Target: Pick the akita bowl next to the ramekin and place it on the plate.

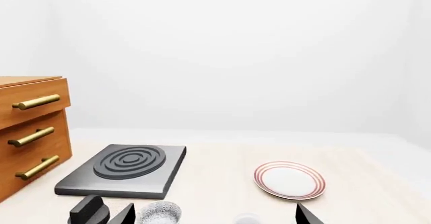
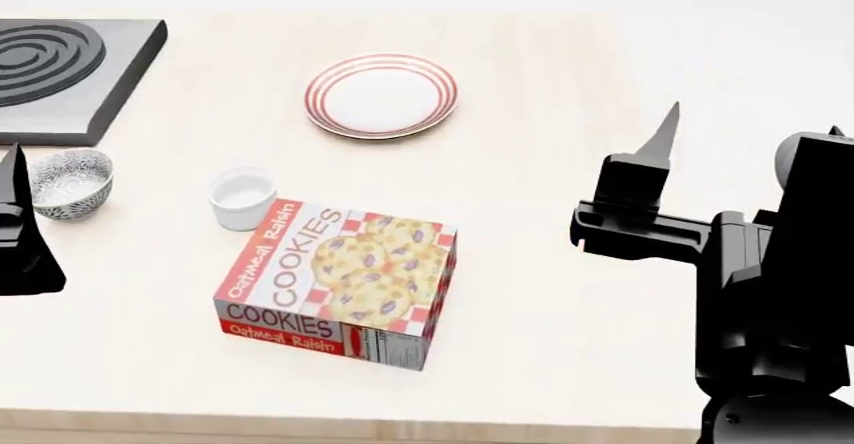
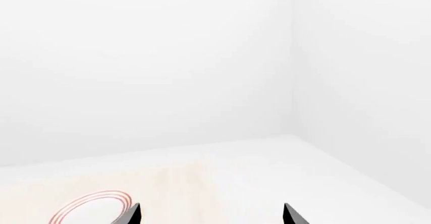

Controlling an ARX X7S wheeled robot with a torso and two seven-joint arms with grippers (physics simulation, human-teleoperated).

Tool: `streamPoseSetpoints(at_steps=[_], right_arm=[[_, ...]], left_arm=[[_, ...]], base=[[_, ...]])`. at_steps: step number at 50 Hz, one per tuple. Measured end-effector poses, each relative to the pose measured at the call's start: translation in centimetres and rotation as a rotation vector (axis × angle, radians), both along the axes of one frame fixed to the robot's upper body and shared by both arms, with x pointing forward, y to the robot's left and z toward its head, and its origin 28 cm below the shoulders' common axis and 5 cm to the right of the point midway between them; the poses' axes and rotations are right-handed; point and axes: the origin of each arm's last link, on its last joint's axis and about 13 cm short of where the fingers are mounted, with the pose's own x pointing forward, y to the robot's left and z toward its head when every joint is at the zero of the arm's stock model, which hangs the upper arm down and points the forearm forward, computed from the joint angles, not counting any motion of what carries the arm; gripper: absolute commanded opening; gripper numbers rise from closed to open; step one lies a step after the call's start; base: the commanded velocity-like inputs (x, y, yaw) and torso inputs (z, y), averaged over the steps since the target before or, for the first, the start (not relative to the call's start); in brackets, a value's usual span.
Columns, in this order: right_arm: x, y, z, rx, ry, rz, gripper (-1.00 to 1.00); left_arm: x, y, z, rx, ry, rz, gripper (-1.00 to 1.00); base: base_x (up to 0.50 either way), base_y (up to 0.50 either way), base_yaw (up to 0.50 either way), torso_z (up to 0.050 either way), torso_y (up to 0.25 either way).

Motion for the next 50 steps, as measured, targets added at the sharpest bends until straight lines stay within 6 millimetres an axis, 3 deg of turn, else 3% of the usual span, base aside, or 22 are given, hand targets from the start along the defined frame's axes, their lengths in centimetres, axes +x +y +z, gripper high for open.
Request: streamPoseSetpoints(at_steps=[19,50], right_arm=[[0.01,0.04,-0.05,-0.001,-0.005,0.005,1.00],[-0.02,0.02,0.02,0.001,-0.003,0.004,1.00]], left_arm=[[0.04,0.07,-0.08,-0.001,-0.001,0.002,1.00],[0.02,0.03,-0.04,-0.002,0.001,-0.001,1.00]], base=[[0.00,0.00,0.00,0.000,0.000],[0.00,-0.15,0.00,0.000,0.000]])
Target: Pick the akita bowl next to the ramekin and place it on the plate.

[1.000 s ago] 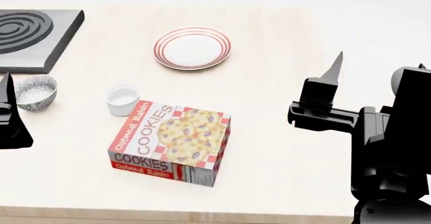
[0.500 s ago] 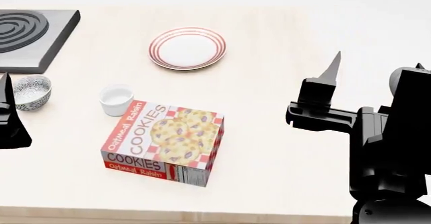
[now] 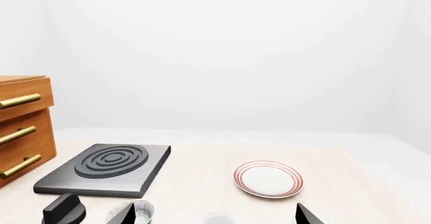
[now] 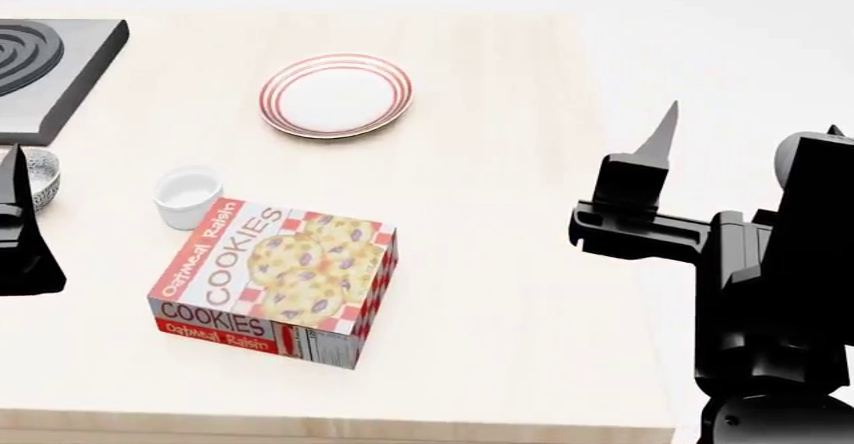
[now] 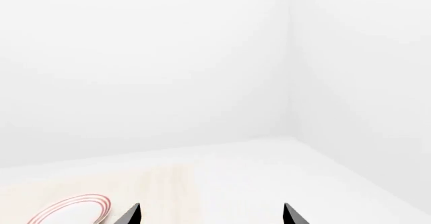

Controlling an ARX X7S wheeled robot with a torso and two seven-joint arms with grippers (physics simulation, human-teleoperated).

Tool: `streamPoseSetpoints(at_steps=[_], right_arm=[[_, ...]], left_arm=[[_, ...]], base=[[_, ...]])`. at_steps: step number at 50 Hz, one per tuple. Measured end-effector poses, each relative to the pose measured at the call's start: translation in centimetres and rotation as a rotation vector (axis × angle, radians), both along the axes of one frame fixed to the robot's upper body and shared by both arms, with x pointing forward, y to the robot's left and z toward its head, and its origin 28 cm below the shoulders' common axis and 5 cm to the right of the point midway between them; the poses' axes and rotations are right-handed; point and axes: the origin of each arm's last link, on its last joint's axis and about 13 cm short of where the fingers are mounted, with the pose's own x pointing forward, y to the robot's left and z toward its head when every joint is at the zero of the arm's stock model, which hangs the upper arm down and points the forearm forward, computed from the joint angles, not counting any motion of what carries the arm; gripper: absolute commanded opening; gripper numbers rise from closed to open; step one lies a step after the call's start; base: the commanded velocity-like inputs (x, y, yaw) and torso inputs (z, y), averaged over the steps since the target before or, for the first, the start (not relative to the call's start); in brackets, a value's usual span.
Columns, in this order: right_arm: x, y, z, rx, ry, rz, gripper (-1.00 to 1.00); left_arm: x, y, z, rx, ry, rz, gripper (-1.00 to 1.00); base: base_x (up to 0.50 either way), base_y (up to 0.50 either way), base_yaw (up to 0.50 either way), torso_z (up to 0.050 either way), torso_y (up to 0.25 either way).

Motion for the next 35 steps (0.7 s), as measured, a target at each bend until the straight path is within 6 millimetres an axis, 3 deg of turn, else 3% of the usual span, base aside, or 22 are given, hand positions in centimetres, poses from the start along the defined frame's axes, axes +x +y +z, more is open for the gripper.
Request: streamPoseSetpoints(at_steps=[13,35], right_arm=[[0.03,0.04,-0.04,-0.003,-0.001,0.004,1.00],[-0.01,0.07,-0.02,-0.002,-0.004,0.010,1.00]], left_arm=[[-0.02,-0.01,0.08,0.000,0.000,0.001,1.00],[0.00,0.05,0.02,-0.001,-0.001,0.001,1.00]], base=[[0.03,0.00,0.00,0.000,0.000],[0.22,0.00,0.00,0.000,0.000]])
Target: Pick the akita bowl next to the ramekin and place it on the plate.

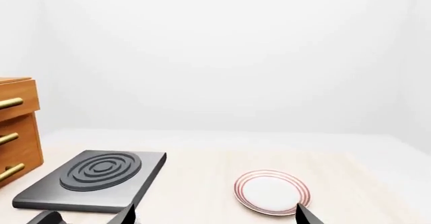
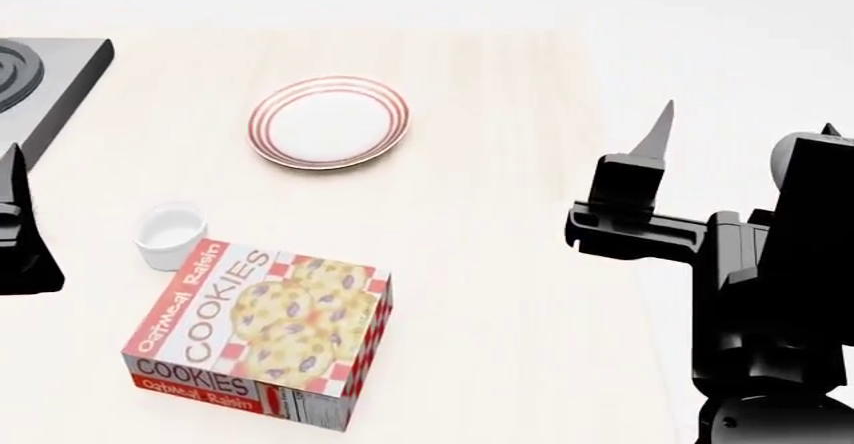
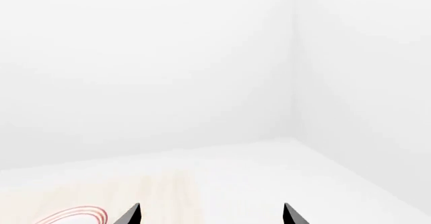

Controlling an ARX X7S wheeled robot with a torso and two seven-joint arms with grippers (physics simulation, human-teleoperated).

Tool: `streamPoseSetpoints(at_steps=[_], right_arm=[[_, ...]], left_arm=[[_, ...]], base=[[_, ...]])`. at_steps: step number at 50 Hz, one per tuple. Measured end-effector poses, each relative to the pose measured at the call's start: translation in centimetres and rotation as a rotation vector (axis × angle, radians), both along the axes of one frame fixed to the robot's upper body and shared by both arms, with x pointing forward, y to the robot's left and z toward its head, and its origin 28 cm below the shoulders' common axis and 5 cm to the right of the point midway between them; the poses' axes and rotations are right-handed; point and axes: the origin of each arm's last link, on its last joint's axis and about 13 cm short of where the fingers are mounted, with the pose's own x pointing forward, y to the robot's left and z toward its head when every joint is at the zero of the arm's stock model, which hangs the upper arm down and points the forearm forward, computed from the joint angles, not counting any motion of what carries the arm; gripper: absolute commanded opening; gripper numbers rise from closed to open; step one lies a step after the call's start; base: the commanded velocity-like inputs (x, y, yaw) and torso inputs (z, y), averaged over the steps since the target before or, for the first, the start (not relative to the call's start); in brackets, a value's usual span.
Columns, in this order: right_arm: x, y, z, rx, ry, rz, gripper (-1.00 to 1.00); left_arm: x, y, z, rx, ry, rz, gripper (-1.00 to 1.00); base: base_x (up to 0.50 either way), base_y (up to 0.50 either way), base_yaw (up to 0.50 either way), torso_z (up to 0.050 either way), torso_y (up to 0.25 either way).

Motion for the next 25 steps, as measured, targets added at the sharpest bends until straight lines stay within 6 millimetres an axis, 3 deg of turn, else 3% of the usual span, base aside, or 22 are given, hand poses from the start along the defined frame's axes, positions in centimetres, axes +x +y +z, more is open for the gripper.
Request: streamPoseSetpoints(at_steps=[25], right_arm=[[-0.05,-0.02,0.06,0.000,-0.002,0.002,1.00]], left_arm=[[-0.01,-0.02,-0.01,0.000,0.000,0.000,1.00]], base=[[0.23,0.00,0.00,0.000,0.000]])
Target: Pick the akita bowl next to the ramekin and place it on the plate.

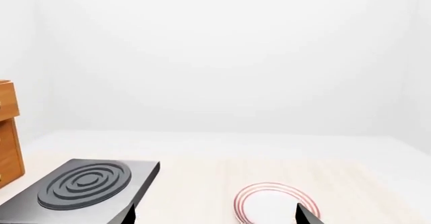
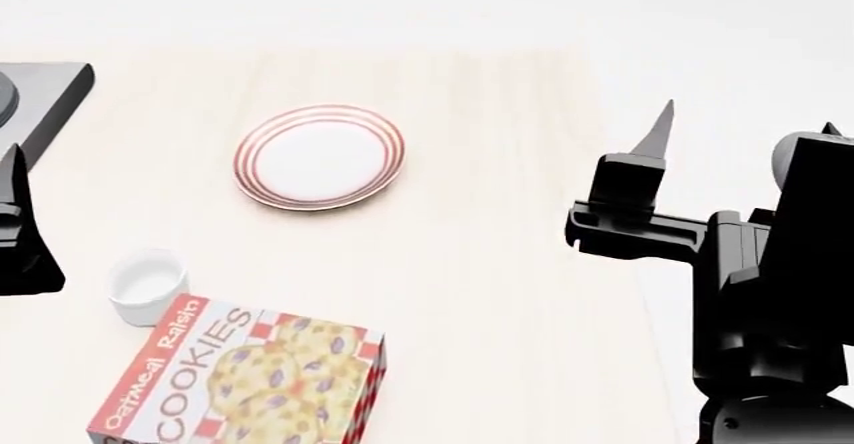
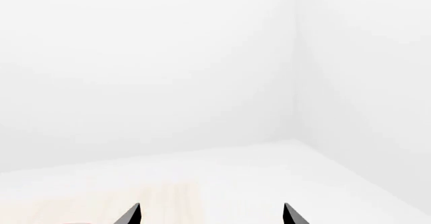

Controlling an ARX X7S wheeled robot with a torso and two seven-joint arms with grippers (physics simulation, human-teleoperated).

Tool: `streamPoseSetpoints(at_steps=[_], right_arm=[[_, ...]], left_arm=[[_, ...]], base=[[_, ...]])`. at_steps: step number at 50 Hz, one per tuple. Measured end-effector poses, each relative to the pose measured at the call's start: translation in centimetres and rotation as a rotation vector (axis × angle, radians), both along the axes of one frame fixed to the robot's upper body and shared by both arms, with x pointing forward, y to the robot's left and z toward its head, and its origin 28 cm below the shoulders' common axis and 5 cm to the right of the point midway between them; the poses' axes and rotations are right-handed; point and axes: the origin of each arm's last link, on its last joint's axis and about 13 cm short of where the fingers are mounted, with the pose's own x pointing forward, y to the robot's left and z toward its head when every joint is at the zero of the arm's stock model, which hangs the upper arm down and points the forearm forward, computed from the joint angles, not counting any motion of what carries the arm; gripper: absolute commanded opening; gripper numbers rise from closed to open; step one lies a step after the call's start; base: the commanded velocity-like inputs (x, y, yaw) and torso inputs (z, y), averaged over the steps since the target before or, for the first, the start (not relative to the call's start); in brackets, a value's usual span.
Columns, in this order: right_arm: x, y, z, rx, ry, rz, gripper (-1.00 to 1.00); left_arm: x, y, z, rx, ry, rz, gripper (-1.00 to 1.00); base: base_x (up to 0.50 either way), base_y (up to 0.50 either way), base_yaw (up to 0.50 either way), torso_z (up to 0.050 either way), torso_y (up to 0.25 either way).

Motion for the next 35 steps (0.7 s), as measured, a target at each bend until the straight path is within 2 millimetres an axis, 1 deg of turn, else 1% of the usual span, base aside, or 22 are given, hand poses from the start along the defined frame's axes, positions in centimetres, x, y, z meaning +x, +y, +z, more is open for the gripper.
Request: streamPoseSetpoints(at_steps=[35], right_arm=[[-0.02,0.04,0.00,0.001,-0.001,0.002,1.00]], left_arm=[[-0.05,-0.02,0.12,-0.001,-0.001,0.001,1.00]], base=[[0.26,0.00,0.00,0.000,0.000]])
